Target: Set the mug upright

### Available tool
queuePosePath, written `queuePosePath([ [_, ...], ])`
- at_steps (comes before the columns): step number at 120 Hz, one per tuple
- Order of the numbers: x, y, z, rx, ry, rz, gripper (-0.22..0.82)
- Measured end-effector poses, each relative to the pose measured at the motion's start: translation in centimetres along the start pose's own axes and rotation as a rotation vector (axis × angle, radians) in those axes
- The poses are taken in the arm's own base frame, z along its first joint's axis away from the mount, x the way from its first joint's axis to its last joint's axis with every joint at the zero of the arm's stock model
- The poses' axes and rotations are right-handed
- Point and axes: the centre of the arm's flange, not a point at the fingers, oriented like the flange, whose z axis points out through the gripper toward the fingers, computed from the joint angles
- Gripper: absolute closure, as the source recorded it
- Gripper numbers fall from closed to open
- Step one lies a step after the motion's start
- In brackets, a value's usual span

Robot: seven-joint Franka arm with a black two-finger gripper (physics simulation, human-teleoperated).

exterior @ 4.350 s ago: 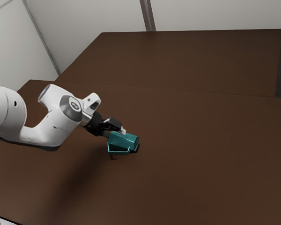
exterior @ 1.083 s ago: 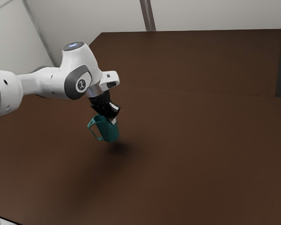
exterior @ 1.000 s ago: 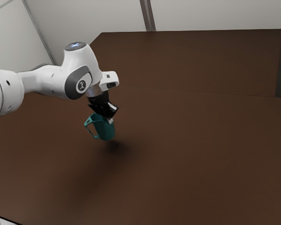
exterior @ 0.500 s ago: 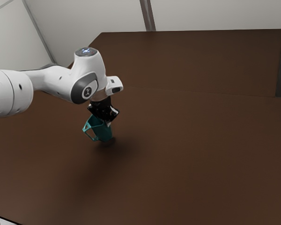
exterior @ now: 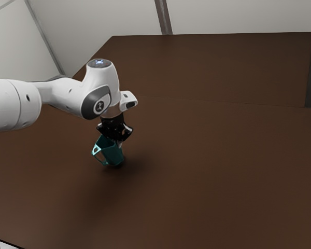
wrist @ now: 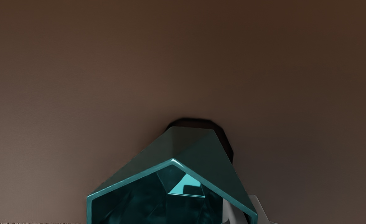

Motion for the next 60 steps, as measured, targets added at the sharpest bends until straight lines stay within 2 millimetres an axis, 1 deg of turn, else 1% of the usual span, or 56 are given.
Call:
queuePosePath([
  [14, 0.04, 0.13, 0.59, 0.005, -0.009, -0.017, 0.79],
  [42, -0.01, 0.21, 0.90, 0.000, -0.021, -0.048, 0.78],
  [48, -0.03, 0.26, 0.90, -0.002, -0.023, -0.053, 0.76],
  [60, -0.07, 0.29, 0.82, -0.007, -0.026, -0.061, 0.65],
])
